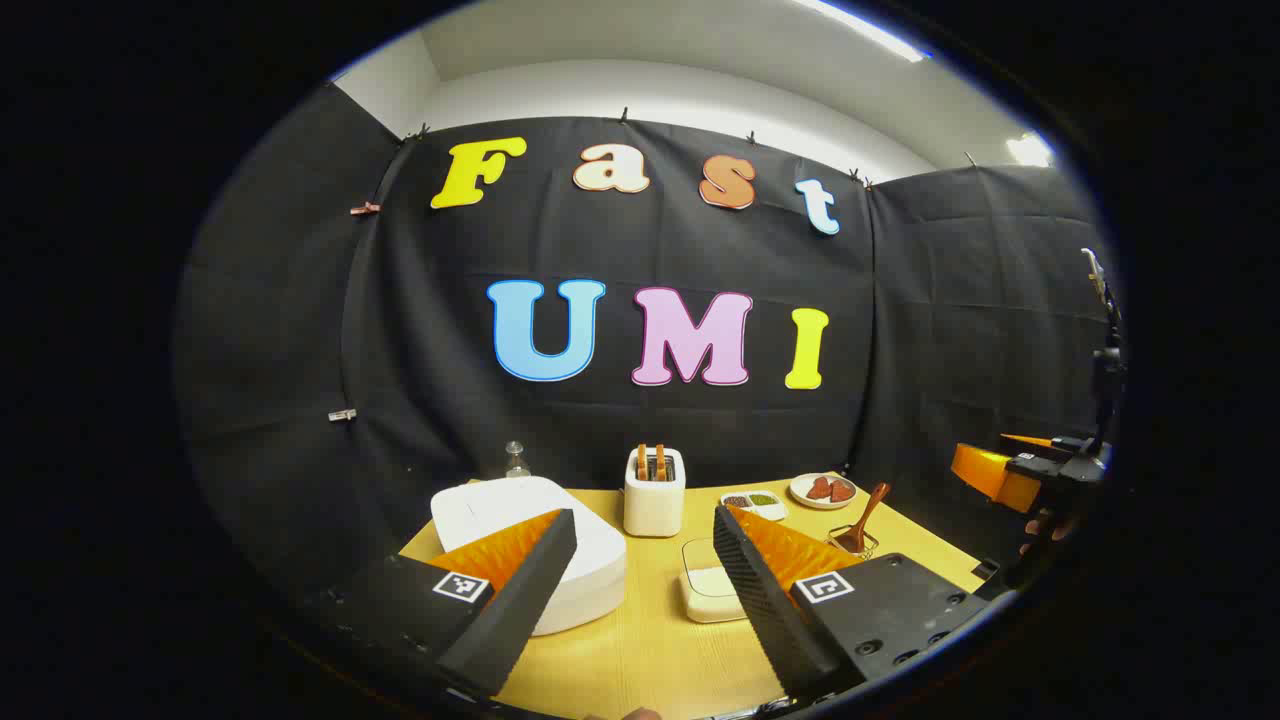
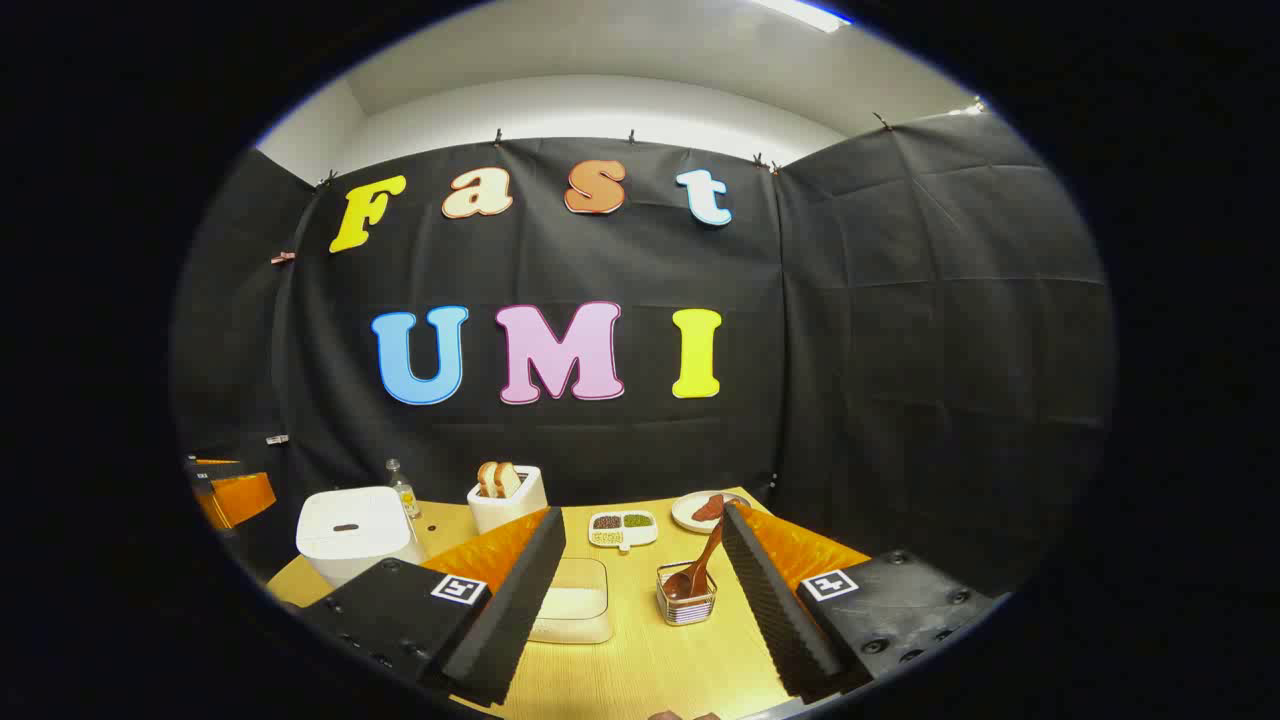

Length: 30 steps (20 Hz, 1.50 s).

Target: Close the left gripper, press the button to open the rice cooker; take a wooden spoon from the chopstick holder with the right hand, scoop a spoonful of rice and pour it into the rice cooker, then put the wooden spoon back into the chopstick holder.

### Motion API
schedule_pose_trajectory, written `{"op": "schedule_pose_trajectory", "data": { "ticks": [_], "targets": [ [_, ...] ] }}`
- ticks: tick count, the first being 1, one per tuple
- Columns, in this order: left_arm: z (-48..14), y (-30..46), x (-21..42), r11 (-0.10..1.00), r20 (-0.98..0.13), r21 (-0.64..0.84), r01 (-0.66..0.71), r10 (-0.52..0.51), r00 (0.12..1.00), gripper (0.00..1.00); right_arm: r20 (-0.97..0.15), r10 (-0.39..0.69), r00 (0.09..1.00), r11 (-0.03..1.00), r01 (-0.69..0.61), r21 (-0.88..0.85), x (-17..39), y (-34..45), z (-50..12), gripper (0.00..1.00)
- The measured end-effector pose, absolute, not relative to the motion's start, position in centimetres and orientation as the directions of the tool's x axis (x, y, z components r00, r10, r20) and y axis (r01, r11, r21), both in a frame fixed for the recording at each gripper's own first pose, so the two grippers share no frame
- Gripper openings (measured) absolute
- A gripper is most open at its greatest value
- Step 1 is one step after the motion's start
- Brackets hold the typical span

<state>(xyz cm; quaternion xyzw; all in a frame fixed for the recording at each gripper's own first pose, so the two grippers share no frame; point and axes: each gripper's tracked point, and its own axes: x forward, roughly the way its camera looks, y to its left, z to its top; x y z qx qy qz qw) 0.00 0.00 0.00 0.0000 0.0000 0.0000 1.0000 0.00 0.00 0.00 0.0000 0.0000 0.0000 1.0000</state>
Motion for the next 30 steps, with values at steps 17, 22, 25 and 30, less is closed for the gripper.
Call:
{"op": "schedule_pose_trajectory", "data": {
  "ticks": [17, 22, 25, 30],
  "targets": [
    [-0.6, 0.1, -0.4, 1.0, -0.014, 0.001, -0.024, 0.024, 1.0, 0.96, -0.022, -0.018, 1.0, 1.0, 0.017, -0.008, -0.6, -2.2, -1.0, 0.98],
    [0.1, 1.0, 0.8, 0.998, 0.0, -0.003, -0.055, 0.055, 0.998, 0.95, -0.011, 0.006, 1.0, 1.0, -0.006, -0.027, 1.6, -1.4, -0.2, 0.98],
    [1.0, 1.7, 2.1, 0.997, 0.01, -0.022, -0.079, 0.08, 0.997, 0.95, -0.023, 0.016, 1.0, 0.999, -0.017, -0.033, 3.2, -1.3, -0.2, 0.98],
    [1.7, 4.0, 4.5, 0.987, -0.011, -0.049, -0.155, 0.155, 0.988, 0.95, -0.068, 0.041, 0.997, 0.998, -0.044, -0.033, 7.4, -1.0, -0.3, 0.98]
  ]
}}
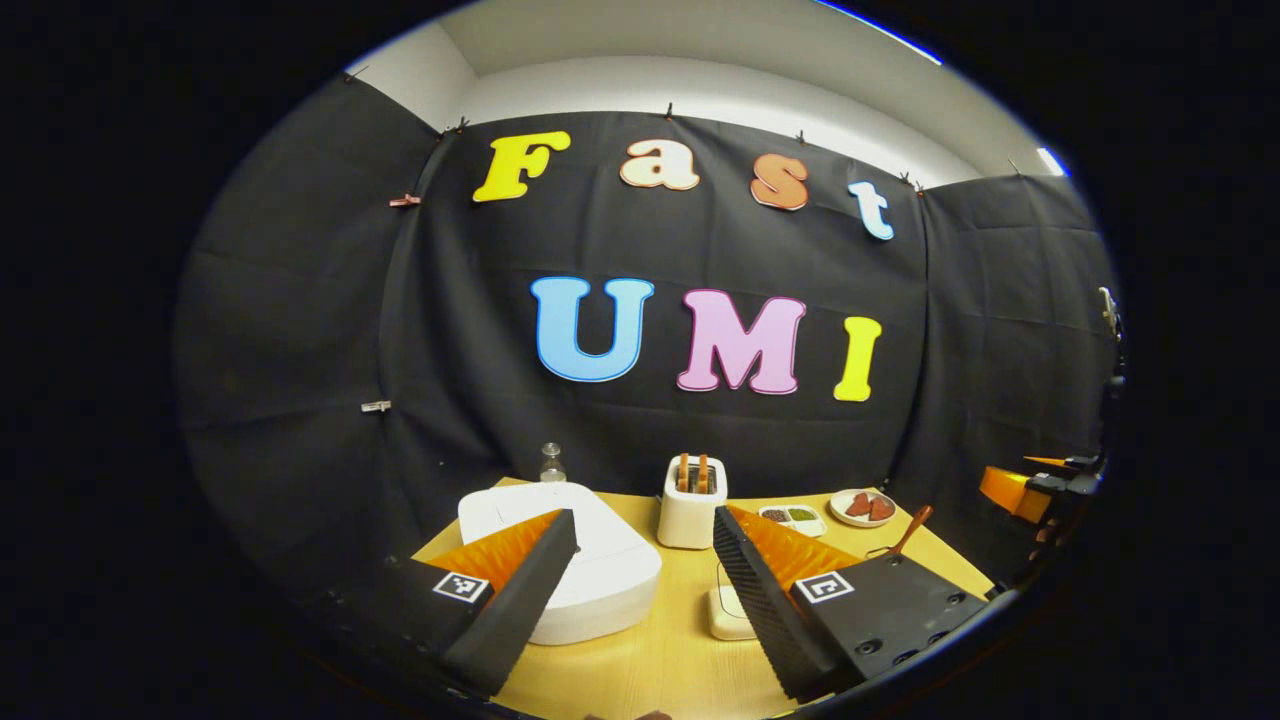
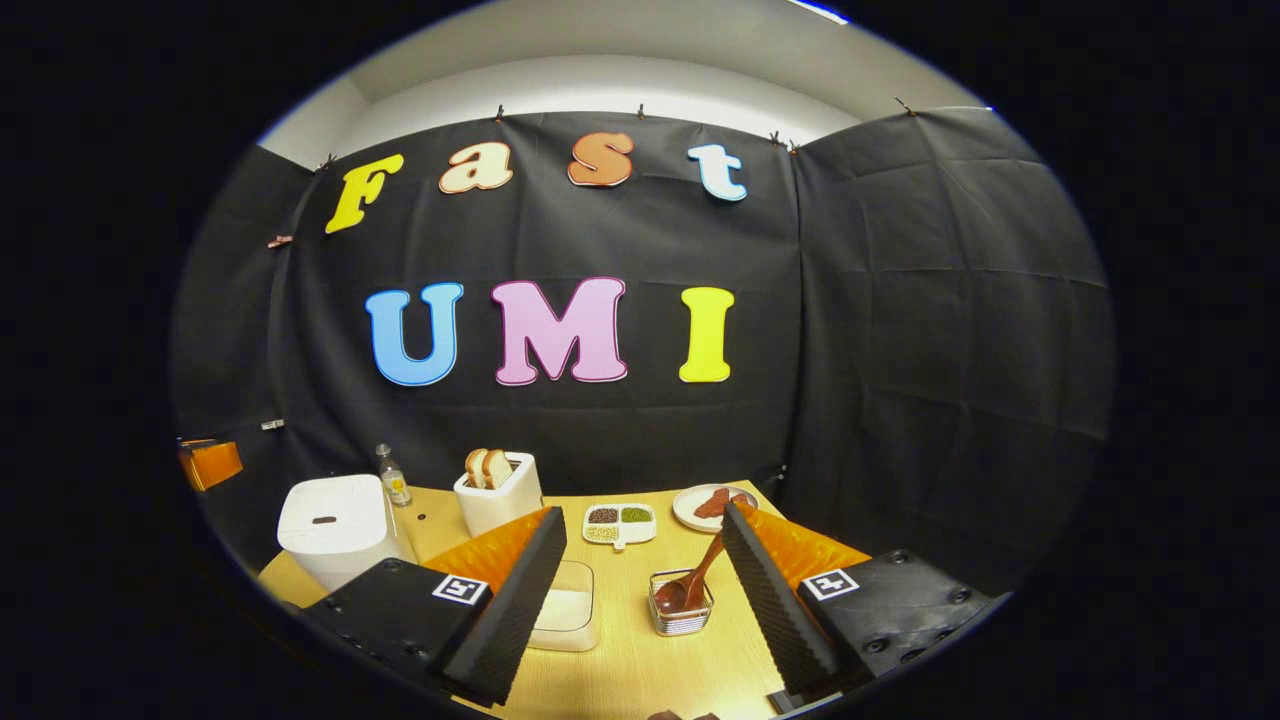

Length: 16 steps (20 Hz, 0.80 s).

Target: Close the left gripper, press the button to open the rice cooker; take a wooden spoon from the chopstick holder with the right hand, scoop a spoonful of rice and pour it into the rice cooker, then put the wooden spoon back into the chopstick holder.

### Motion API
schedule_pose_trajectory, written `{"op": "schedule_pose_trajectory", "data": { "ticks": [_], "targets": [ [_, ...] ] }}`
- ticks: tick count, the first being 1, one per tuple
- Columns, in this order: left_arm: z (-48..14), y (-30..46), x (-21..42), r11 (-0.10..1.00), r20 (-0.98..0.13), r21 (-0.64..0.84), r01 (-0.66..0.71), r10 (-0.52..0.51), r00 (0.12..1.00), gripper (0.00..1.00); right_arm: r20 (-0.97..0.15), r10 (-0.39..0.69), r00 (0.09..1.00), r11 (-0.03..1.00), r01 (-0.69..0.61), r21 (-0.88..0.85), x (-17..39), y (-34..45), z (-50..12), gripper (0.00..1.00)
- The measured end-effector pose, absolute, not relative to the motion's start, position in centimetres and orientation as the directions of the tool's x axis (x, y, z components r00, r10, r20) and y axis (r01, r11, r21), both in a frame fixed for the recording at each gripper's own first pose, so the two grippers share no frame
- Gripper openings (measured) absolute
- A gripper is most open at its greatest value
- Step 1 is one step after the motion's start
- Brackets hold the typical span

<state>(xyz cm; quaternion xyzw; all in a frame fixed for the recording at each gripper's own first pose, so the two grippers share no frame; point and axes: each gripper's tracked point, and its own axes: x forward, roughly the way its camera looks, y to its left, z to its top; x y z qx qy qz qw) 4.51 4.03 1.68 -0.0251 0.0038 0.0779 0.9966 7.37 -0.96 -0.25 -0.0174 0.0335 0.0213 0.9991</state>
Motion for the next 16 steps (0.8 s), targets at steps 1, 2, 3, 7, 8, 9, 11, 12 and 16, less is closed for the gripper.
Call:
{"op": "schedule_pose_trajectory", "data": {
  "ticks": [1, 2, 3, 7, 8, 9, 11, 12, 16],
  "targets": [
    [2.0, 4.4, 5.1, 0.985, -0.015, -0.056, -0.162, 0.161, 0.987, 0.95, -0.067, 0.048, 0.997, 0.998, -0.051, -0.037, 8.2, -1.0, -0.1, 0.98],
    [2.1, 5.0, 5.7, 0.982, -0.017, -0.064, -0.177, 0.176, 0.984, 0.95, -0.066, 0.055, 0.996, 0.998, -0.058, -0.04, 9.0, -0.9, 0.0, 0.98],
    [2.3, 5.6, 6.3, 0.979, -0.022, -0.072, -0.191, 0.19, 0.982, 0.94, -0.065, 0.063, 0.996, 0.997, -0.066, -0.044, 9.7, -0.9, 0.1, 0.98],
    [2.0, 8.4, 8.9, 0.964, -0.06, -0.073, -0.257, 0.252, 0.966, 0.81, -0.066, 0.08, 0.995, 0.995, -0.084, -0.056, 12.2, -1.1, -0.2, 0.98],
    [1.7, 9.2, 9.7, 0.96, -0.077, -0.069, -0.272, 0.266, 0.961, 0.77, -0.072, 0.083, 0.994, 0.995, -0.087, -0.057, 12.6, -1.2, -0.5, 0.98],
    [1.4, 9.9, 10.4, 0.957, -0.096, -0.071, -0.28, 0.273, 0.957, 0.65, -0.076, 0.085, 0.993, 0.994, -0.09, -0.057, 13.0, -1.3, -0.6, 0.98],
    [0.6, 10.9, 11.8, 0.955, -0.133, -0.089, -0.284, 0.271, 0.953, 0.51, -0.075, 0.077, 0.994, 0.995, -0.082, -0.063, 13.7, -1.9, -0.8, 0.98],
    [0.2, 11.3, 12.5, 0.954, -0.152, -0.101, -0.281, 0.265, 0.952, 0.46, -0.078, 0.071, 0.994, 0.995, -0.076, -0.068, 14.1, -2.2, -1.0, 0.98],
    [-1.9, 12.9, 14.8, 0.949, -0.224, -0.121, -0.29, 0.258, 0.94, 0.24, -0.103, 0.05, 0.993, 0.996, -0.057, -0.068, 15.1, -3.4, -2.1, 0.99]
  ]
}}
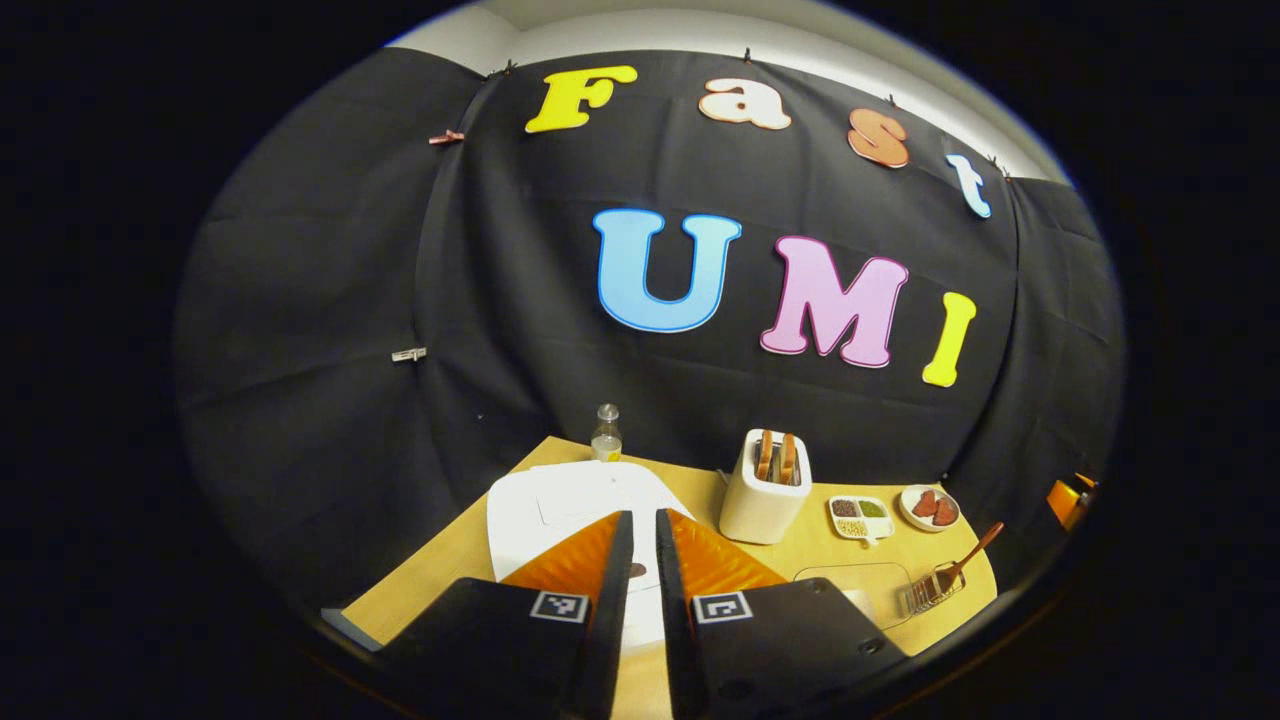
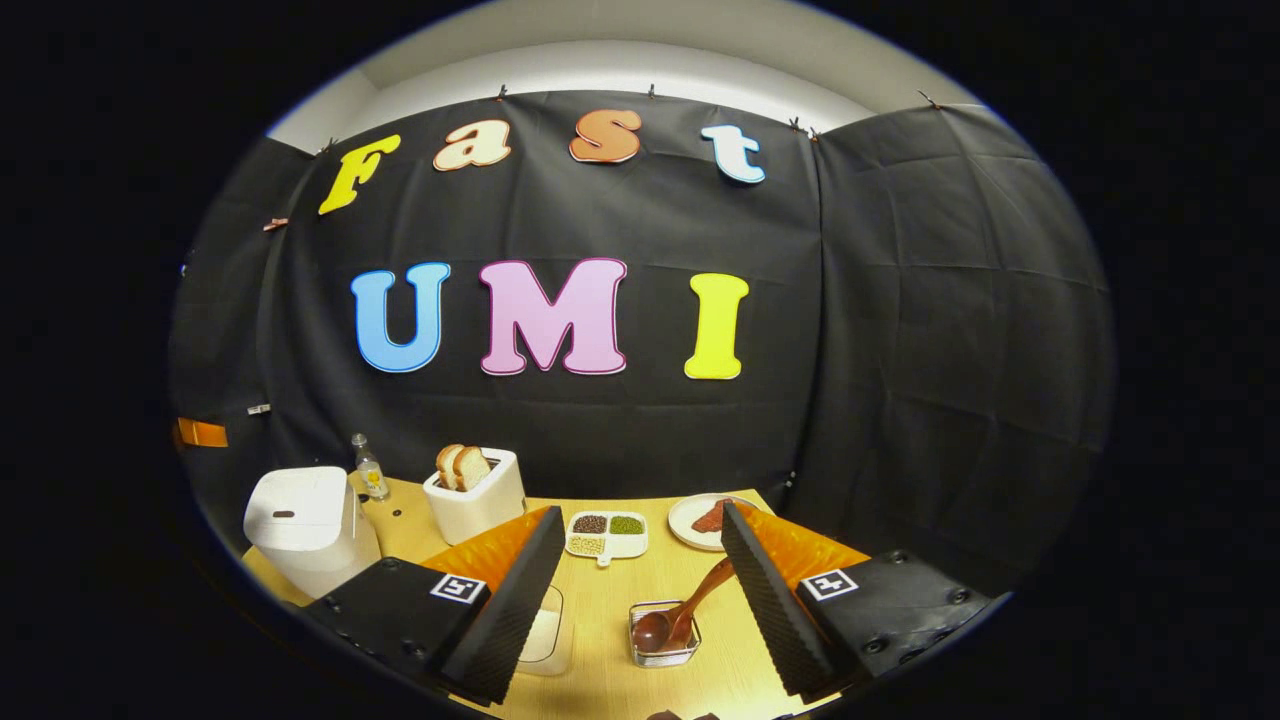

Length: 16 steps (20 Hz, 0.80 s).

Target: Close the left gripper, press the button to open the rice cooker; take a wooden spoon from the chopstick holder with the right hand, scoop a spoonful of rice and pour it into the rice cooker, then put the wooden spoon back into the chopstick holder.

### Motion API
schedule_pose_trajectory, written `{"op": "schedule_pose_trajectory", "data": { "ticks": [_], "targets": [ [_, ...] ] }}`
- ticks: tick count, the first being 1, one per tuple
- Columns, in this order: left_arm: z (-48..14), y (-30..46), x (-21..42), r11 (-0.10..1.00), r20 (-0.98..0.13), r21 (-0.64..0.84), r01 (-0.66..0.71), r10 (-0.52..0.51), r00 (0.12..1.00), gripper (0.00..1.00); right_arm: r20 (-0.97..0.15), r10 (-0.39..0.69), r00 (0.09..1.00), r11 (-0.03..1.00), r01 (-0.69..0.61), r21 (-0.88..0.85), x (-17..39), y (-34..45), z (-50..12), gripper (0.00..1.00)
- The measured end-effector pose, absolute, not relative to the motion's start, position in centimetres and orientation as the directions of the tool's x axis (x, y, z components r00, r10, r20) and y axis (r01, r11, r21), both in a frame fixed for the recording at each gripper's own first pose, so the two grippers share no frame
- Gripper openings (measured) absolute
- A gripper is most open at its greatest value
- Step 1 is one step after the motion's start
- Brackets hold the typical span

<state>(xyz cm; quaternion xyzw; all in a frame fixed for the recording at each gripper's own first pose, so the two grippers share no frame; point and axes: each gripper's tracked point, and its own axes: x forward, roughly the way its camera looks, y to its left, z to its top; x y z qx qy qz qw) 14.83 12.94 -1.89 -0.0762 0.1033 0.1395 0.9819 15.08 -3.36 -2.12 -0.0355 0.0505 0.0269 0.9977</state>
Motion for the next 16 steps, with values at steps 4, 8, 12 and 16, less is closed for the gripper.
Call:
{"op": "schedule_pose_trajectory", "data": {
  "ticks": [4, 8, 12, 16],
  "targets": [
    [-4.4, 13.9, 16.8, 0.94, -0.291, -0.166, -0.298, 0.242, 0.926, 0.08, -0.115, 0.023, 0.993, 0.996, -0.032, -0.081, 15.6, -4.8, -2.7, 0.99],
    [-7.2, 14.0, 18.8, 0.935, -0.355, -0.203, -0.29, 0.205, 0.912, 0.07, -0.134, -0.008, 0.991, 0.997, -0.003, -0.08, 15.7, -6.2, -3.3, 0.98],
    [-9.9, 15.1, 20.5, 0.926, -0.413, -0.218, -0.309, 0.2, 0.888, 0.07, -0.148, -0.032, 0.988, 0.996, 0.019, -0.09, 15.4, -7.3, -3.9, 0.98],
    [-12.1, 15.5, 21.5, 0.912, -0.453, -0.251, -0.325, 0.187, 0.872, 0.07, -0.157, -0.046, 0.987, 0.994, 0.03, -0.102, 15.1, -8.1, -4.4, 0.98]
  ]
}}
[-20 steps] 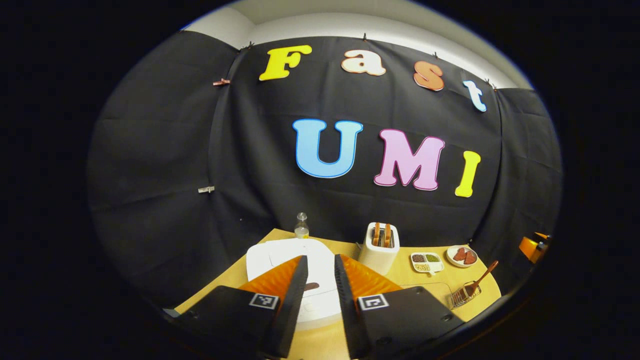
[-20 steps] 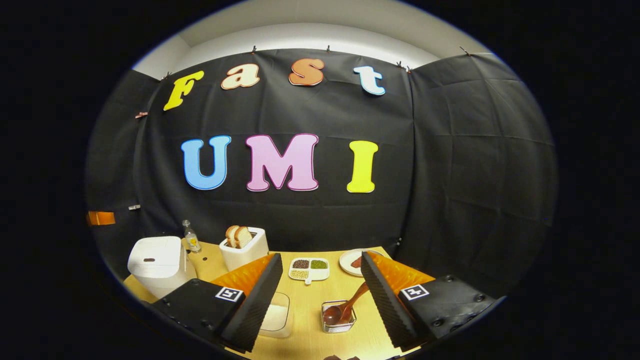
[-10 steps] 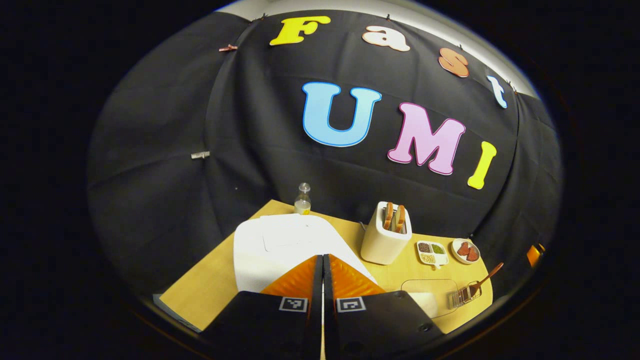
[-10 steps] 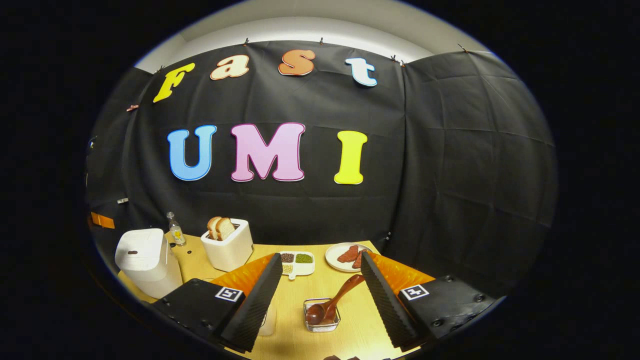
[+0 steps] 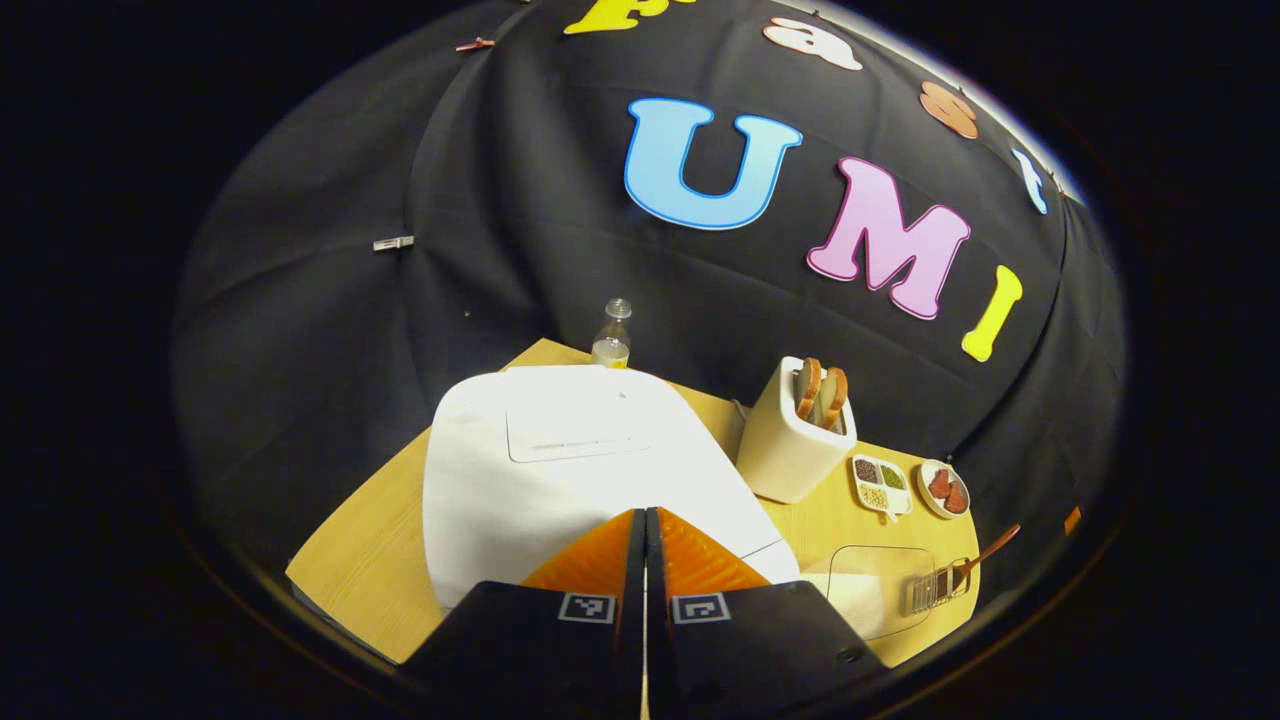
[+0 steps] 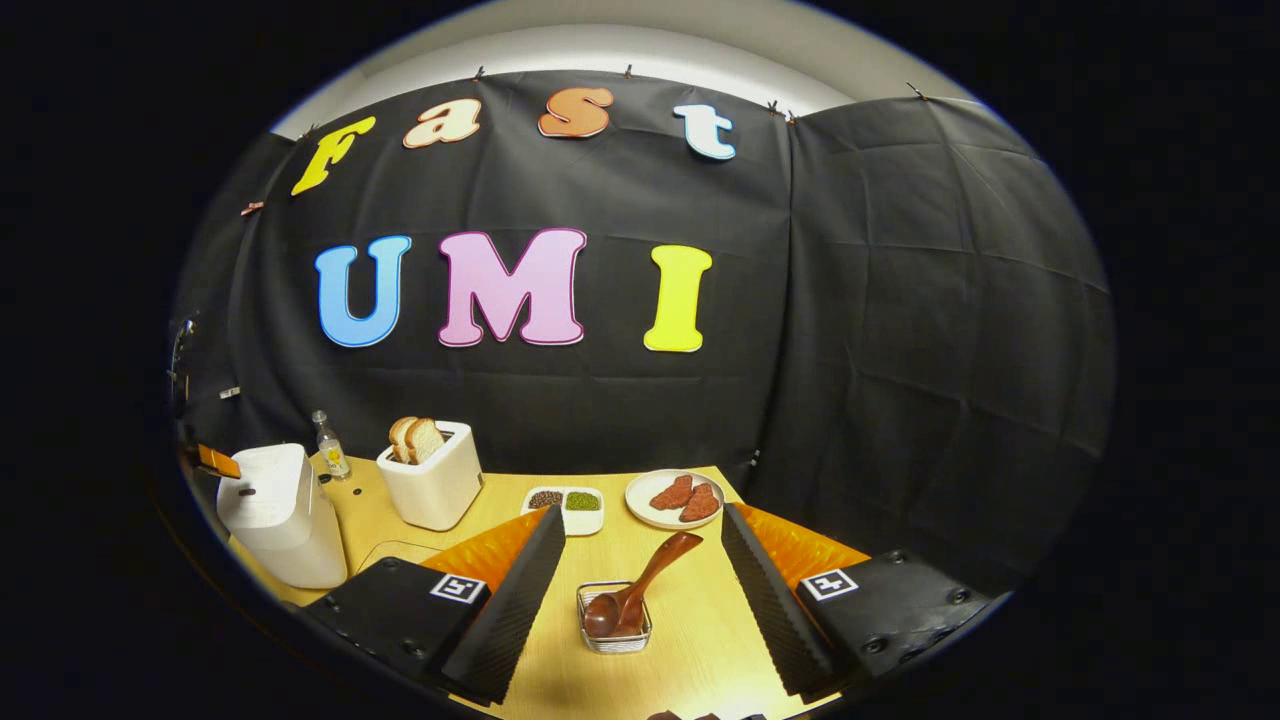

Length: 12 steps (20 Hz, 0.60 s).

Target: Close the left gripper, press the button to open the rice cooker; take a wooden spoon from the chopstick holder with the right hand, scoop a spoonful of rice and pour it into the rice cooker, then put the wooden spoon back into the chopstick holder.

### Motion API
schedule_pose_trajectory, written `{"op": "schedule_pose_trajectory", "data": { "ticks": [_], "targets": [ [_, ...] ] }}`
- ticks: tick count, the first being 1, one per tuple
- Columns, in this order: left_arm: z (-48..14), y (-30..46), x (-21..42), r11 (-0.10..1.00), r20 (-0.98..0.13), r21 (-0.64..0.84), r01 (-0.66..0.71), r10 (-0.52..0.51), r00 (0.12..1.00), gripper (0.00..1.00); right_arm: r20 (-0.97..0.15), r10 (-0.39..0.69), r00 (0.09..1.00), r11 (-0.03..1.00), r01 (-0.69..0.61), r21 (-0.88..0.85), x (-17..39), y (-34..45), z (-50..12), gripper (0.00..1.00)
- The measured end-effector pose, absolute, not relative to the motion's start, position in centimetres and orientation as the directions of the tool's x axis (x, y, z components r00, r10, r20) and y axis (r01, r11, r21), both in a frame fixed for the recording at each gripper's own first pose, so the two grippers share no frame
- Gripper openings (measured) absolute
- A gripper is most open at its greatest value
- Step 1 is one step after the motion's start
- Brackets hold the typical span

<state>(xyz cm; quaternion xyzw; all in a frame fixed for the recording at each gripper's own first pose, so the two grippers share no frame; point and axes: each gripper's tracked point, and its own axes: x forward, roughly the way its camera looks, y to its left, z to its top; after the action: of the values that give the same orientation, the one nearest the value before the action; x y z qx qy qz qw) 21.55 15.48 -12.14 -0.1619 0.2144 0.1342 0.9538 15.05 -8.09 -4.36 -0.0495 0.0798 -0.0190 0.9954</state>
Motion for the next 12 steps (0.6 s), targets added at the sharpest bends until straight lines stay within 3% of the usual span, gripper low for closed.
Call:
{"op": "schedule_pose_trajectory", "data": {
  "ticks": [4, 12],
  "targets": [
    [-14.1, 15.6, 21.7, 0.905, -0.492, -0.257, -0.339, 0.18, 0.852, 0.07, -0.169, -0.059, 0.984, 0.994, 0.042, -0.099, 14.8, -8.8, -4.9, 0.98],
    [-14.6, 15.5, 21.6, 0.876, -0.453, -0.325, -0.357, 0.187, 0.872, 0.07, -0.185, -0.066, 0.98, 0.996, 0.052, -0.079, 14.2, -9.8, -5.9, 0.98]
  ]
}}
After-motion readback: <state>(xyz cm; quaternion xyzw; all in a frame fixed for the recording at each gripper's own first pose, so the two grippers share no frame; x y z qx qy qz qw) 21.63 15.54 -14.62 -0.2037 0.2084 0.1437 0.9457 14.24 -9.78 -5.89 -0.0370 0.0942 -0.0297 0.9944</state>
